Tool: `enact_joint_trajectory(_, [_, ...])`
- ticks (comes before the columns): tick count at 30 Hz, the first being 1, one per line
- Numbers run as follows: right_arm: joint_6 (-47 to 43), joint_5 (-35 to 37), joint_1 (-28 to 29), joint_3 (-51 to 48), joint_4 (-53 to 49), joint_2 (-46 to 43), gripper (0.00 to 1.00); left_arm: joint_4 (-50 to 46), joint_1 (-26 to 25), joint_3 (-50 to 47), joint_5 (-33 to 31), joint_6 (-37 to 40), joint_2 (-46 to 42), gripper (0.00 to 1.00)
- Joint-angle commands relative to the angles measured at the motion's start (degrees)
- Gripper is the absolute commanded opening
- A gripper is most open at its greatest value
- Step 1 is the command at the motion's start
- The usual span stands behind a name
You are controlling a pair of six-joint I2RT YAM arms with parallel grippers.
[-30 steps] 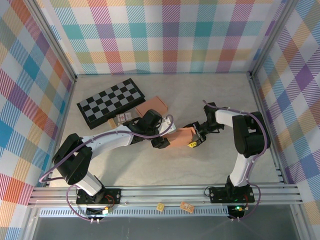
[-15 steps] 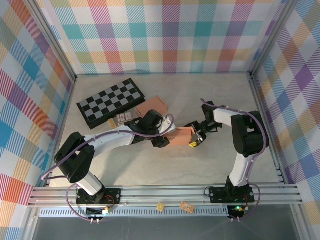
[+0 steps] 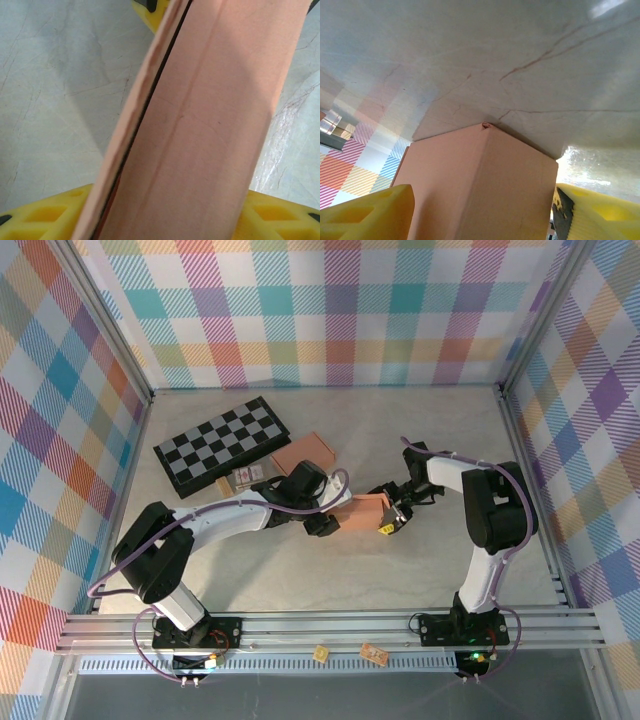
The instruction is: Fold the paper box
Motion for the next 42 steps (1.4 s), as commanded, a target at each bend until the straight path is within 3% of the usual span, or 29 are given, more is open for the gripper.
enact_joint_trajectory(1, [-0.55,4.13,0.01,-0.15,-1.11,0.73,0.74,0.45,0.02,-0.45,-0.13,-0.85,-0.26,0.59])
enact_joint_trajectory(42, [-7.51,16.70,0.00,8.73,-11.02,-5.96,0.90,0.09,0.13,1.86,-0.03,-1.26,2.13,0.51])
